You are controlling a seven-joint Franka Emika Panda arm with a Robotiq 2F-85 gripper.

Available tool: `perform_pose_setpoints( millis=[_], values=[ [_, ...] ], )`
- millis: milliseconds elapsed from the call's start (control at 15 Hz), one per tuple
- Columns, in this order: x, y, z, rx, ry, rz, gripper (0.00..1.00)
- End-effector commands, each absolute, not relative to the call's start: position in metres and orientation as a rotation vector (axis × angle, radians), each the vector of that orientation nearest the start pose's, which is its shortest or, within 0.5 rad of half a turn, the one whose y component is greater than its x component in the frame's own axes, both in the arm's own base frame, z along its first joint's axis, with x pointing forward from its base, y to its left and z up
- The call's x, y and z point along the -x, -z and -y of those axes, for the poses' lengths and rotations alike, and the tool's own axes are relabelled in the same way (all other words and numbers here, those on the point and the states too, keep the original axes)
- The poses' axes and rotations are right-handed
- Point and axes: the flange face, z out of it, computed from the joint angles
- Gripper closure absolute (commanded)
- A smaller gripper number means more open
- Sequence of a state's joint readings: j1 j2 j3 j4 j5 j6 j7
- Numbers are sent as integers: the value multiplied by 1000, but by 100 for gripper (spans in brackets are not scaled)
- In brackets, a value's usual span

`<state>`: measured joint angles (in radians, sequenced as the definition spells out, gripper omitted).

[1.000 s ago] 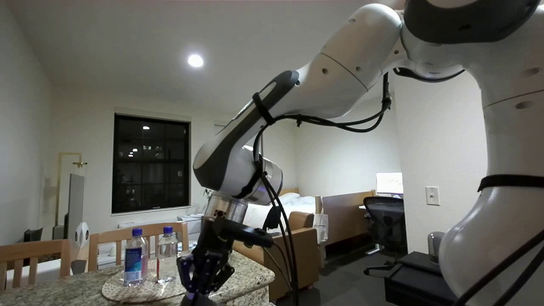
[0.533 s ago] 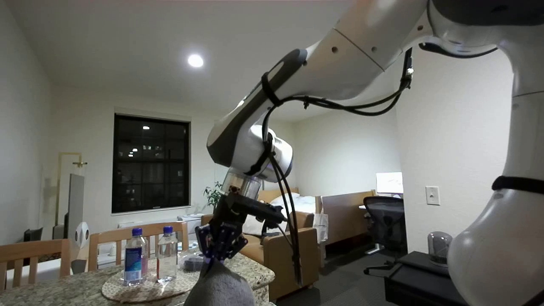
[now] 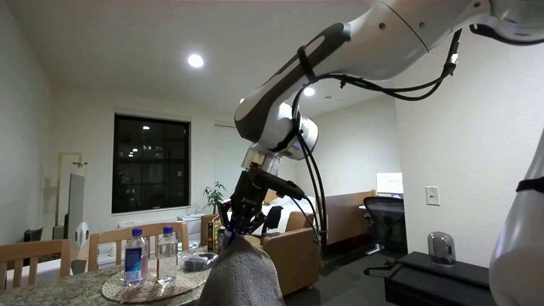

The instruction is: Move the towel from left to right.

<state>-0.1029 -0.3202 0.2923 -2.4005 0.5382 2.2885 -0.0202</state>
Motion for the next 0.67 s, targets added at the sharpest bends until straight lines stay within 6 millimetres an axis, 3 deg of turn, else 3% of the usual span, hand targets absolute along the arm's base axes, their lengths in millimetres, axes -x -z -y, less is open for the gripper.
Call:
perform_pose_setpoints(
  millis=[0,200,600],
  values=[
    [-451,-434,-101,2751,179,-182,91],
    [-458,-416,-126,2724,145,-89,91],
    [-499,-400,-187,2730,227,56,91]
  ],
)
